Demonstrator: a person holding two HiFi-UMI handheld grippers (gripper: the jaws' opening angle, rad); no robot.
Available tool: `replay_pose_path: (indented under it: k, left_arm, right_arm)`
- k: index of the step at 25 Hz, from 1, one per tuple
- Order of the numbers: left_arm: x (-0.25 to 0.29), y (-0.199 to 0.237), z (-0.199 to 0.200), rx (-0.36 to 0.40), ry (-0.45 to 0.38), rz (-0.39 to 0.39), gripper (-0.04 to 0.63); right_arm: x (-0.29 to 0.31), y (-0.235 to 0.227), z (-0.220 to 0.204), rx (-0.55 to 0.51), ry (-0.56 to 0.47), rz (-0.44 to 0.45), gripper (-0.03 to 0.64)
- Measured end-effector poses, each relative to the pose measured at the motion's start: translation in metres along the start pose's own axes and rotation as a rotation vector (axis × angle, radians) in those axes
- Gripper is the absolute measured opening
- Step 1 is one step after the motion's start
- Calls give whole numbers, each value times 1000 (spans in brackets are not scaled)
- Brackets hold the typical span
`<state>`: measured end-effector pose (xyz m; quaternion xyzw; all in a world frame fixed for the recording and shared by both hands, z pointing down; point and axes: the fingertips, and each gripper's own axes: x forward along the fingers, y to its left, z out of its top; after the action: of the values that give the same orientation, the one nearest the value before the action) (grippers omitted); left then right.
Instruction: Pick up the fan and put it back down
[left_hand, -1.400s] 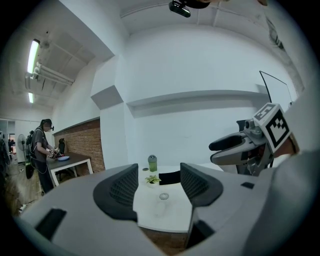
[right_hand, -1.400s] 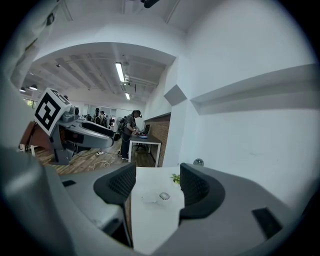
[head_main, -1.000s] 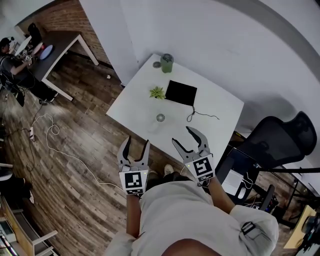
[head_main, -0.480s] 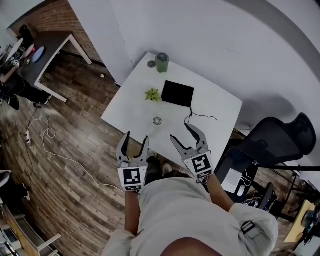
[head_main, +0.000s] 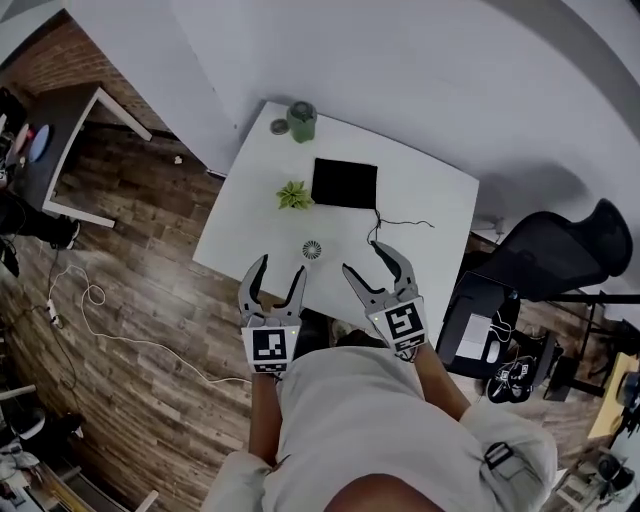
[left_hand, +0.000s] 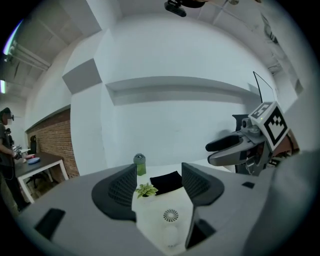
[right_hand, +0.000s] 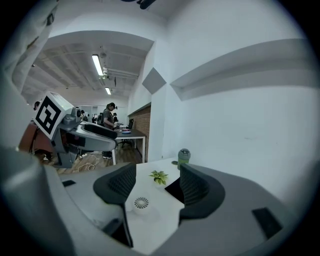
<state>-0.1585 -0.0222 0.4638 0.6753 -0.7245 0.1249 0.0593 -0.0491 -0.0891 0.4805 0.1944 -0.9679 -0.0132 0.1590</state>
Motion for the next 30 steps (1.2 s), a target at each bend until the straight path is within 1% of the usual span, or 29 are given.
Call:
replay_pose_path:
  k: [7, 11, 17, 24, 30]
  left_arm:
    - [37, 1, -23, 38, 52, -194, 282]
    - [53, -5, -39, 63, 85, -316, 285]
    - [73, -17, -72, 103, 161, -454, 295]
    - [88, -30, -109, 138, 238, -566, 305]
    - [94, -36, -143, 184, 351, -613, 330]
  right_arm:
    - [19, -3, -17, 42, 68, -96, 278]
    - [21, -2, -32, 75, 122, -171, 278]
    - [25, -4, -53, 116, 188, -249, 278]
    - [30, 1, -79, 155, 257, -302, 278]
    - [36, 14, -98, 184, 304, -316, 278]
